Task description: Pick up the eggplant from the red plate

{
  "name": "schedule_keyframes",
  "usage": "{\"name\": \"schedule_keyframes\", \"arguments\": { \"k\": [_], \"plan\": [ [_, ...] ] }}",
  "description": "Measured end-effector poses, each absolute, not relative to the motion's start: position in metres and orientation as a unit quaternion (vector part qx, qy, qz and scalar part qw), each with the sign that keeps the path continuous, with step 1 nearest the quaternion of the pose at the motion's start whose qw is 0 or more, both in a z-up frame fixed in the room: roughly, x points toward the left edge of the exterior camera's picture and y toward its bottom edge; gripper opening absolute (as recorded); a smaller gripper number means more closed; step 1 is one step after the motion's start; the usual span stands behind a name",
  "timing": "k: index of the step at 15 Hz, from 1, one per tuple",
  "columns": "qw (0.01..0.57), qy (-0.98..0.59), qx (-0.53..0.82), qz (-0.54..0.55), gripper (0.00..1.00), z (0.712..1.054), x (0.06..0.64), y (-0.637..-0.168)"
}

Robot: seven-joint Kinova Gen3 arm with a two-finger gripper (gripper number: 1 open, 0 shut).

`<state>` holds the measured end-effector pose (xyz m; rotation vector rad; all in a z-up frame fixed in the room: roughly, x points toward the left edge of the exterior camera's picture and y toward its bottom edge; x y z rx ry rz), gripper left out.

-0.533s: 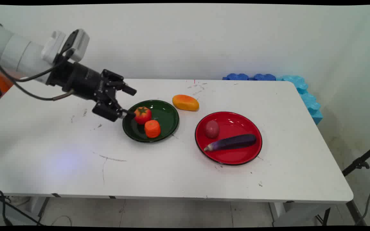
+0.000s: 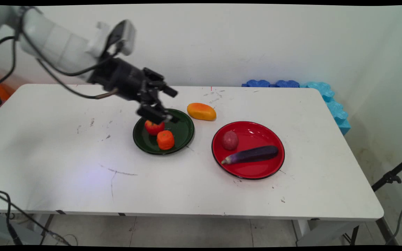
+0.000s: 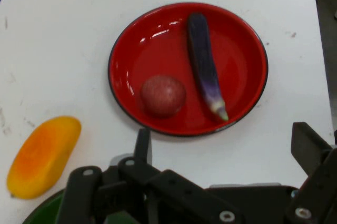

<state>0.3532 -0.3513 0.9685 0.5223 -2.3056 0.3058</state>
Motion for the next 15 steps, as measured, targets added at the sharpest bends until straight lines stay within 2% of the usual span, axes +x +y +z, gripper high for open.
{"name": "schedule_keyframes", "arguments": {
  "k": [6, 15],
  "plan": [
    [0.346, -0.906, 0.217, 0.113, 1.00, 0.949, 0.279, -0.385],
    [0.301, -0.919, 0.243, 0.080, 1.00, 0.865, 0.175, -0.432]
  ]
}}
